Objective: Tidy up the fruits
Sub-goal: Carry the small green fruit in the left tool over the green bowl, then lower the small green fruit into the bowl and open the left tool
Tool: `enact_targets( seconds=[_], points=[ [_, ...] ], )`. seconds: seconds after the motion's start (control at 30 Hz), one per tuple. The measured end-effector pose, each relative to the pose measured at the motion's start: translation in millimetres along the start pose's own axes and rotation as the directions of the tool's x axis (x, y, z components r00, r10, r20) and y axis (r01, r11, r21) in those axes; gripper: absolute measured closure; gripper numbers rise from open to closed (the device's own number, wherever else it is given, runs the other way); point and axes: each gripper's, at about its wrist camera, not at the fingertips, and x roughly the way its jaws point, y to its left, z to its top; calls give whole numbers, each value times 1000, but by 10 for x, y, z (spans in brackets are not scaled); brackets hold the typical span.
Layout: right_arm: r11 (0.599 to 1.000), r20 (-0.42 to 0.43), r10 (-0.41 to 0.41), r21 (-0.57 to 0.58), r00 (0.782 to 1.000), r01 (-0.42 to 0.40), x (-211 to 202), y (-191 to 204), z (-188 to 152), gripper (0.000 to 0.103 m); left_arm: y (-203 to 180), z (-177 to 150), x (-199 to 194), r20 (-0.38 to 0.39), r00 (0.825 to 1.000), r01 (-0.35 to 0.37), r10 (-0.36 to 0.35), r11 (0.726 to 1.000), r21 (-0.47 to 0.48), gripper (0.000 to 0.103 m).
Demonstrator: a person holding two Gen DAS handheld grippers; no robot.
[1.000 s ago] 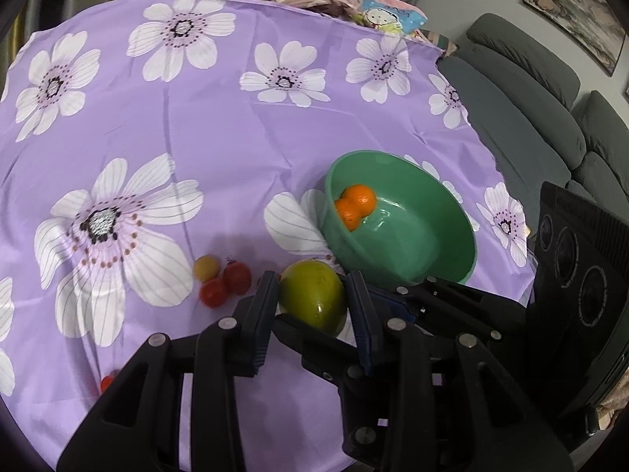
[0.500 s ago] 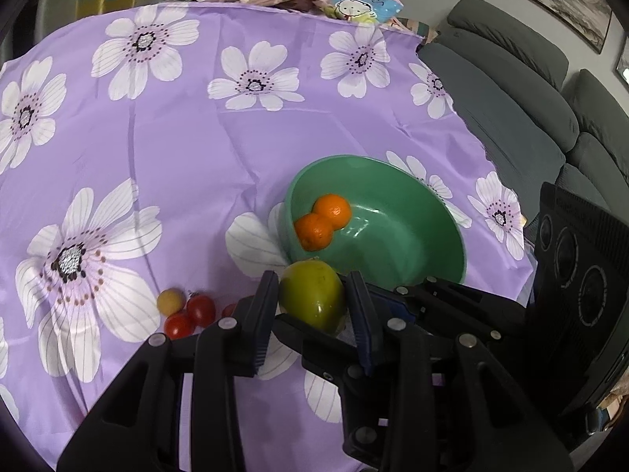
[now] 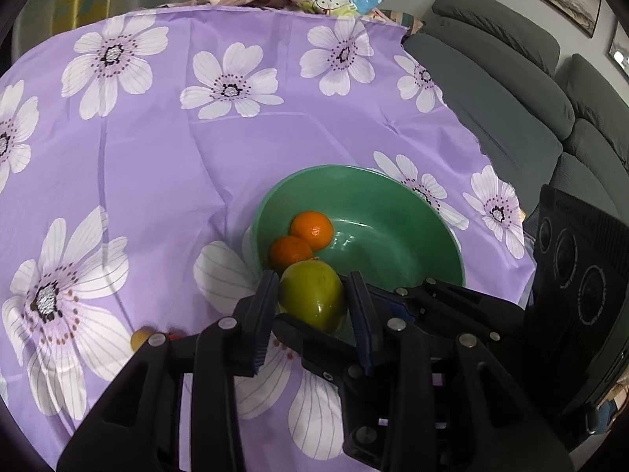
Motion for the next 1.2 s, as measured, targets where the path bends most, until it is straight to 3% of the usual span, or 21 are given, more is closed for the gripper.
enact_targets(
  seconds=[0.47,1.2],
  points=[
    [999,-20,-18,45,1000,19,109,-271,-40,64,-17,69,271,-38,999,25,-24,1000,9,68],
    [997,-52,-35,69,998,38,175,-375,-66,64,-24,75,410,-68,997,43,-43,999,-5,67]
  ],
)
